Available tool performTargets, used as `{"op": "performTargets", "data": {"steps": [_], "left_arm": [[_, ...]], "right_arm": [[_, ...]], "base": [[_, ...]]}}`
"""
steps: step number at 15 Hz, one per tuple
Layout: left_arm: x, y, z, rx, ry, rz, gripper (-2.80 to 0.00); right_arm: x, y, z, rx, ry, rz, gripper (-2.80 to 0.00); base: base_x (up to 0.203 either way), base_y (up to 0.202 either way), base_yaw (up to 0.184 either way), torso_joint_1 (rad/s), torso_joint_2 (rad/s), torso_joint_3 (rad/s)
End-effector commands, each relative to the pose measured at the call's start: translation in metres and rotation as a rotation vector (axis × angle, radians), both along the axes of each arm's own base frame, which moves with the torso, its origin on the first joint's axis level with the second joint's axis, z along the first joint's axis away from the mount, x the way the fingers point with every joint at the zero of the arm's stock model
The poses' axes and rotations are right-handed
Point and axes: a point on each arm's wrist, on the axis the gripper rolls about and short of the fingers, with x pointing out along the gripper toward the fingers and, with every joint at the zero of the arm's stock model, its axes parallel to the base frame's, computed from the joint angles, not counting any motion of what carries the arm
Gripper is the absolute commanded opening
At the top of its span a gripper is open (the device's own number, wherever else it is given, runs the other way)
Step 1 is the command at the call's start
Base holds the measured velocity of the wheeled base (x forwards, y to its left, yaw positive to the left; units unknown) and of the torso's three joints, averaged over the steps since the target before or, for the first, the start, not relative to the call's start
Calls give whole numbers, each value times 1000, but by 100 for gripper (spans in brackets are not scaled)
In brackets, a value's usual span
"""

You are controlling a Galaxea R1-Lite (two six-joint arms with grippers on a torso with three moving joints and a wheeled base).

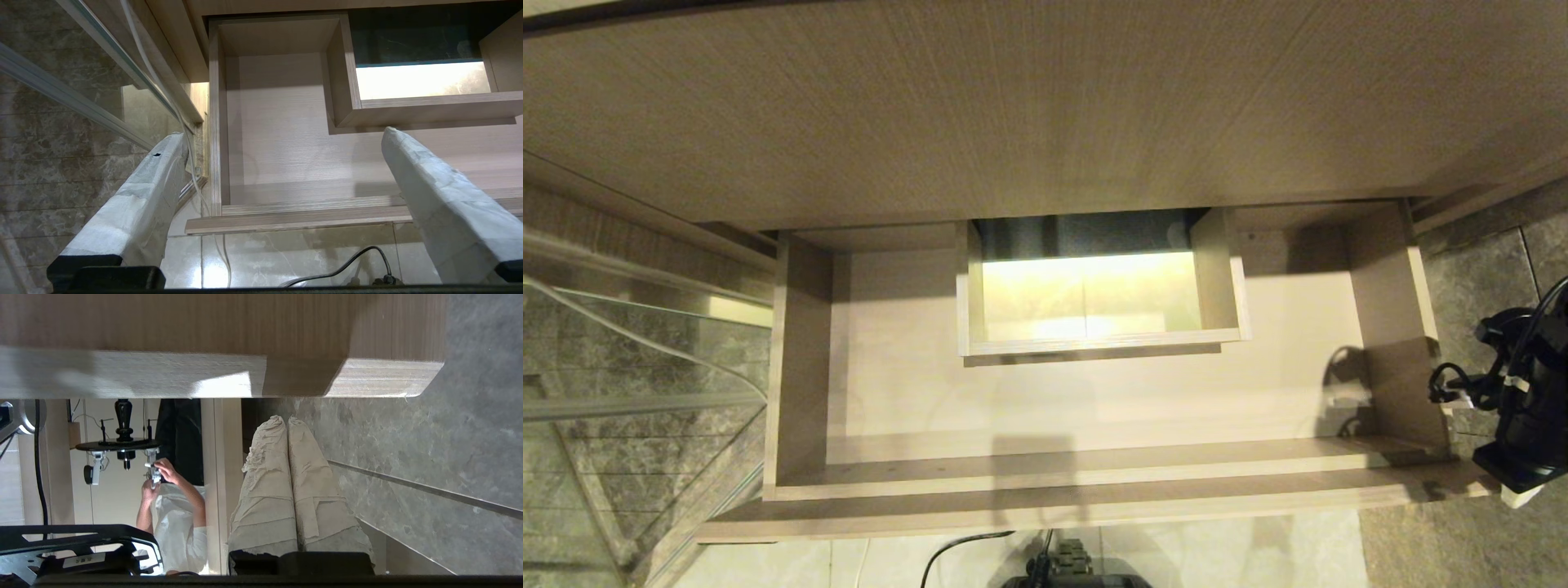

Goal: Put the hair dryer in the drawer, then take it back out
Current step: Close the drawer

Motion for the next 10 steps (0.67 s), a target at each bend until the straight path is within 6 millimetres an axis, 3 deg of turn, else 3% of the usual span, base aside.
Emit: {"op": "performTargets", "data": {"steps": [1, 10], "left_arm": [[4, 0, -11, -1, 38, 0, 0], [4, 0, -11, -1, 38, 0, 0]], "right_arm": [[-4, -2, -1, 5, 20, 12, -280], [-14, -9, -9, 37, 96, 26, -280]], "base": [[0, 0, 0, 0, 0, 0], [0, 0, 0, 0, 0, 0]]}}
